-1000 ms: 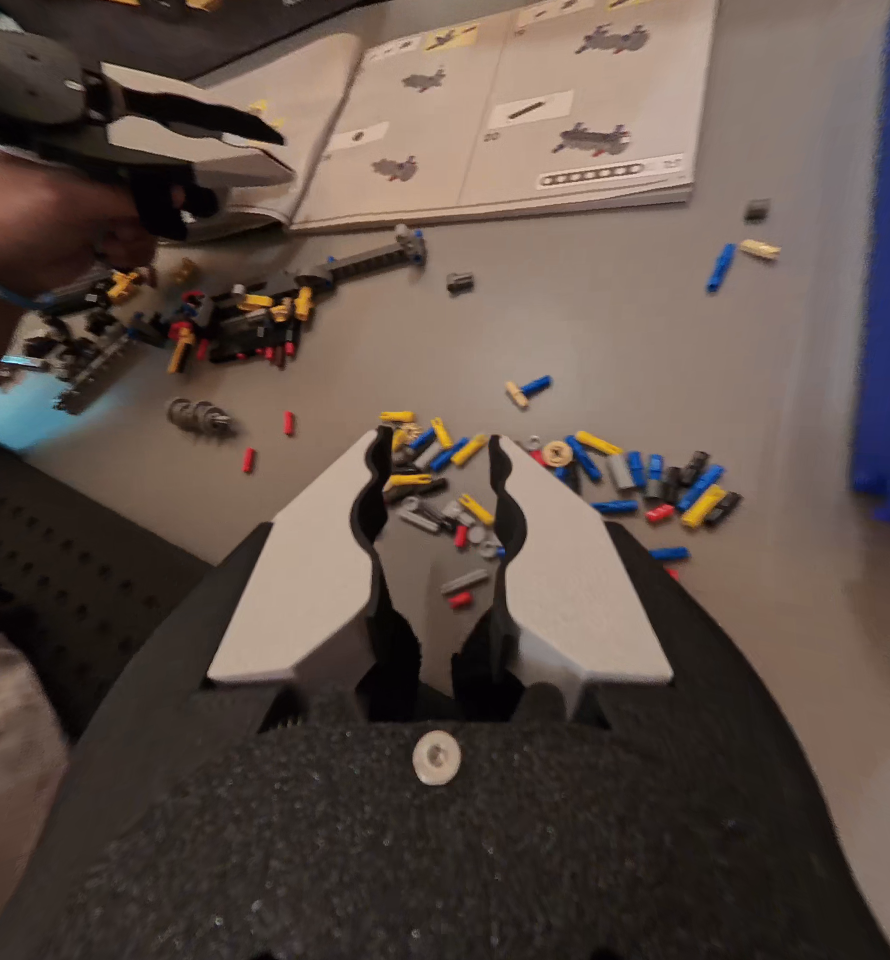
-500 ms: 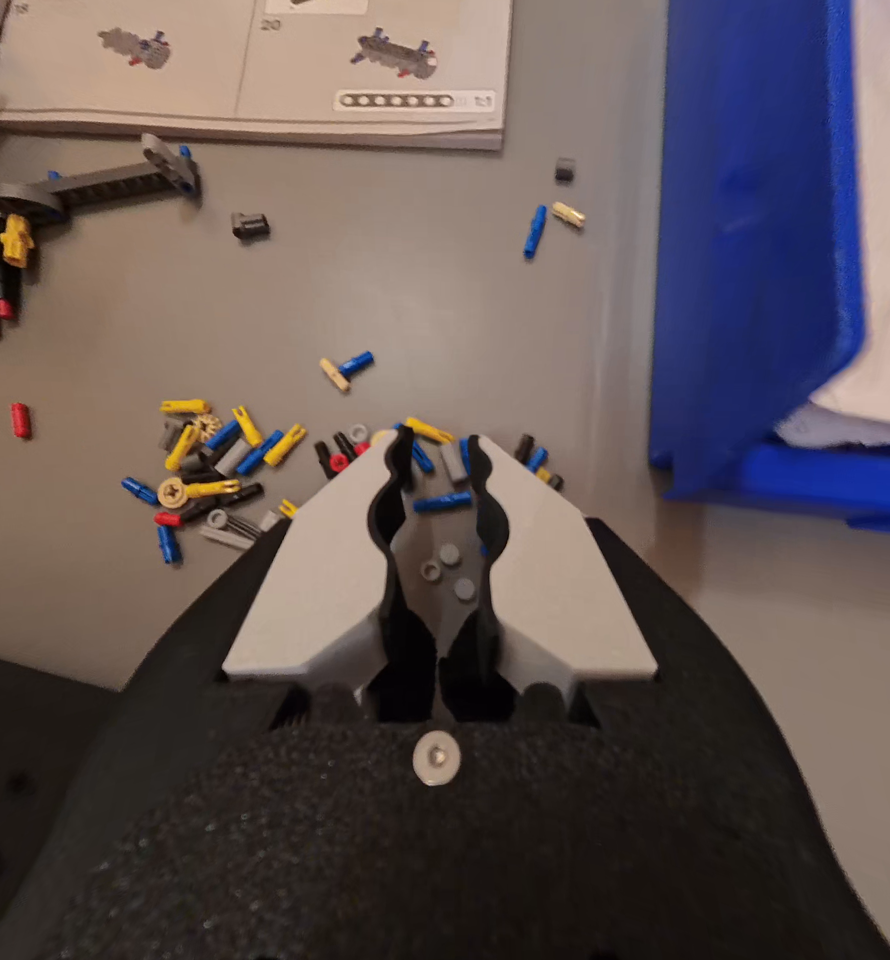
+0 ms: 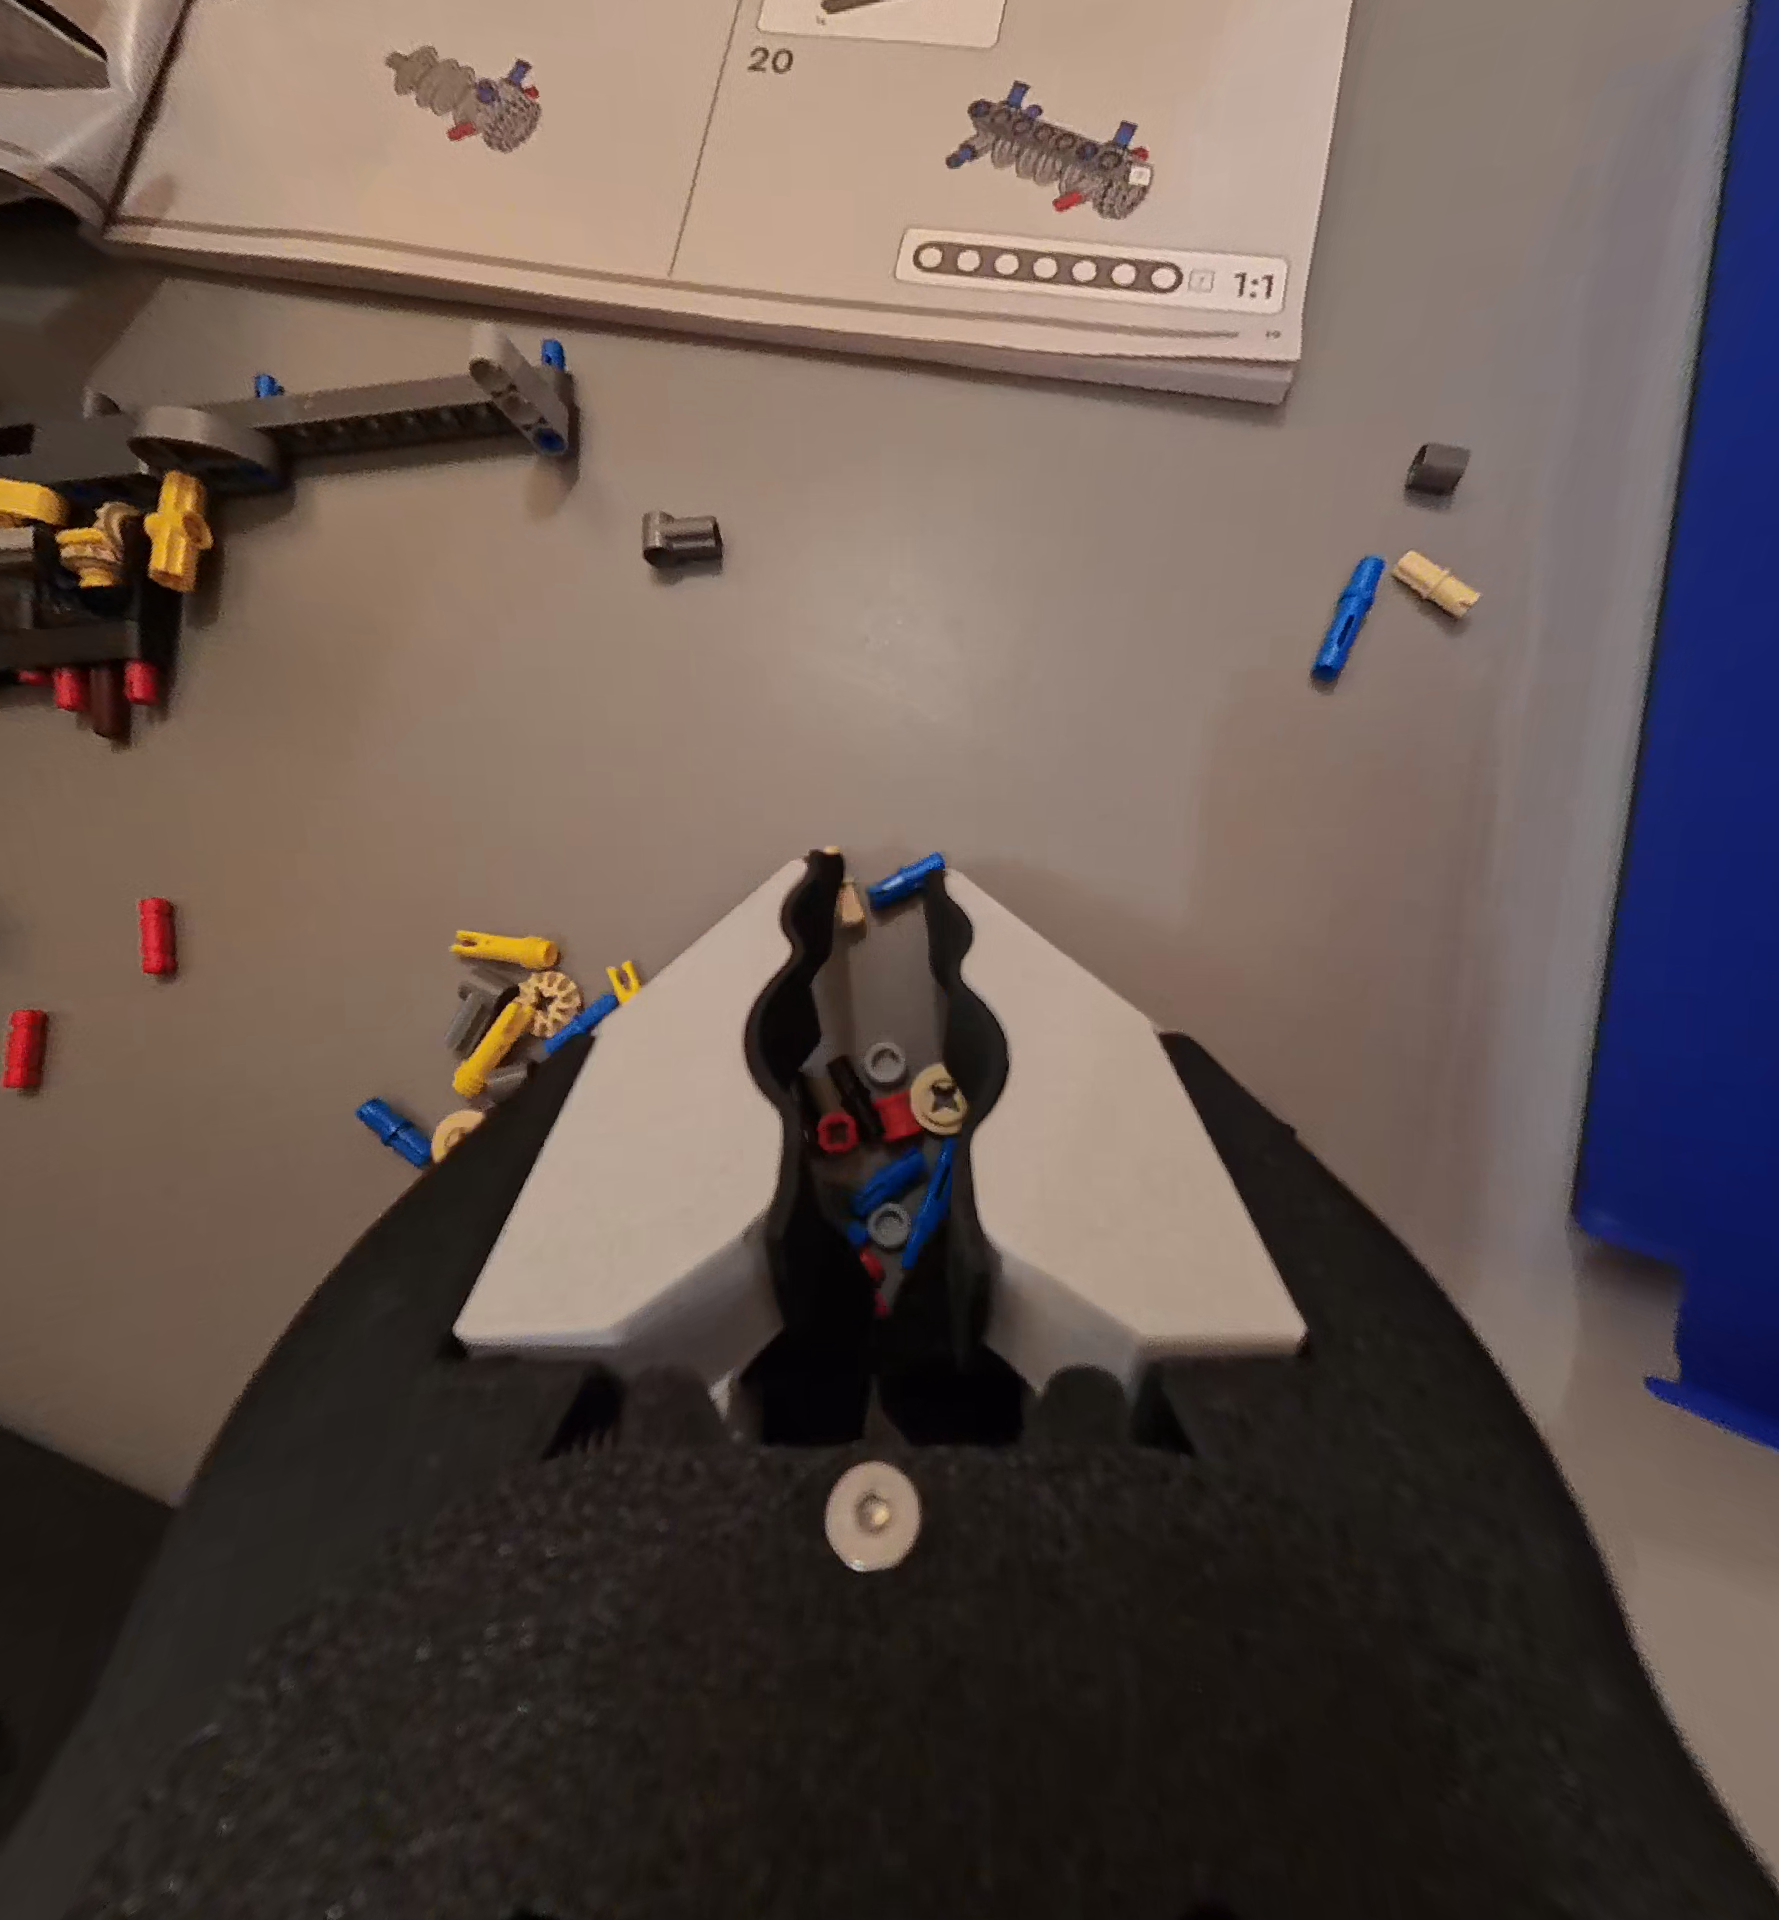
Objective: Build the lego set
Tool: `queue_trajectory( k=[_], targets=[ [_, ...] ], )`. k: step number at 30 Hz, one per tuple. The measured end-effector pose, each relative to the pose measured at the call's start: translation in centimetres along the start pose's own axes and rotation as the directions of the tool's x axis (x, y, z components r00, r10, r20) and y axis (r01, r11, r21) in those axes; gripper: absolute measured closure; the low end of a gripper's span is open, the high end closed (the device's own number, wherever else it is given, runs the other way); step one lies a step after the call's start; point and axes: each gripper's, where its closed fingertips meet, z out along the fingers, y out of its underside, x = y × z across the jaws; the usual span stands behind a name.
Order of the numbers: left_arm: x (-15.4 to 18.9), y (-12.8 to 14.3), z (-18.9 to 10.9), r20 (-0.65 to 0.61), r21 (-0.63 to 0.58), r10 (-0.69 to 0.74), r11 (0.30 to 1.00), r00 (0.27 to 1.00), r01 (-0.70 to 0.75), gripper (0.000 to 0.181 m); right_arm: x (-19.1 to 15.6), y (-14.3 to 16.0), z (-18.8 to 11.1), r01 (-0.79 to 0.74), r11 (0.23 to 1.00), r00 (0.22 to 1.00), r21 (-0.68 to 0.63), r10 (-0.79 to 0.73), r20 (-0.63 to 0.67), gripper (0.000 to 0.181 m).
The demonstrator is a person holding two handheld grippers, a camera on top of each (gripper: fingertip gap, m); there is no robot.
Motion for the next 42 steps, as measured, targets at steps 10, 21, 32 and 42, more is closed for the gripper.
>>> queue_trajectory(
  k=[10, 21, 32, 42],
  targets=[
    [0.1, 0.2, 0.2, -0.003, -0.009, 0.005, 1.000, 1.000, -0.005, 0.149, -0.4, -0.2, 0.3, -0.029, 1.000, 0.998, -0.001, 0.029, 0.062, 0.167],
    [0.3, 0.2, 0.2, -0.005, -0.011, 0.013, 1.000, 1.000, -0.013, 0.149, -0.1, -0.1, -0.3, -0.037, 0.999, 0.996, 0.008, 0.036, 0.079, 0.167],
    [0.3, 0.3, 0.3, 0.001, -0.016, 0.021, 1.000, 1.000, -0.021, 0.149, -0.4, 0.2, 0.2, 0.064, 0.998, 0.998, -0.015, -0.063, 0.019, 0.178],
    [0.3, 0.2, 0.2, 0.005, -0.015, 0.026, 1.000, 1.000, -0.026, 0.149, -13.2, 1.2, -3.3, 0.266, 0.962, 0.837, 0.054, -0.258, 0.482, 0.178]
  ],
)
